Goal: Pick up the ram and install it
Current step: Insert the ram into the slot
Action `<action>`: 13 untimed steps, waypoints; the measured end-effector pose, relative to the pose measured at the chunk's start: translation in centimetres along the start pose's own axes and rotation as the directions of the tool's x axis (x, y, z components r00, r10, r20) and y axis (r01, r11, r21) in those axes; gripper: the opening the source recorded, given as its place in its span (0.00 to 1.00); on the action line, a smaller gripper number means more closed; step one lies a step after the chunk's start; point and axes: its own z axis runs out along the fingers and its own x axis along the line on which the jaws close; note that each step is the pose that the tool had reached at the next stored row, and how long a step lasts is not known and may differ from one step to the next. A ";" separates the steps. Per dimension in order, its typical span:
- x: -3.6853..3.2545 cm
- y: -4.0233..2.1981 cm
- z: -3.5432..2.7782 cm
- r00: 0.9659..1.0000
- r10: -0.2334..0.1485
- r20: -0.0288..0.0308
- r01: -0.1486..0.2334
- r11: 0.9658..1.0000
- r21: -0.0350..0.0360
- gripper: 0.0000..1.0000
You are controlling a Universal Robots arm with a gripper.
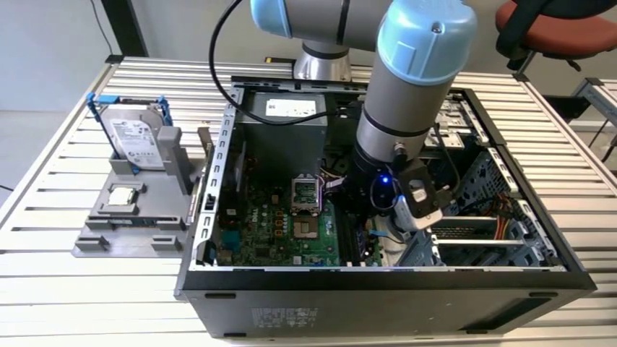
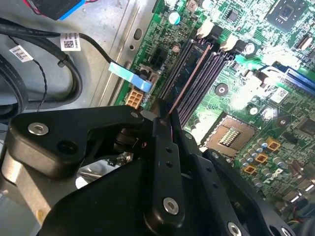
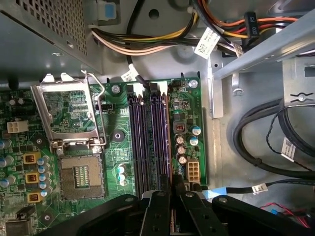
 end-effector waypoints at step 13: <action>0.00 0.00 0.48 1.000 0.005 -0.006 -0.005 1.000 0.003 0.00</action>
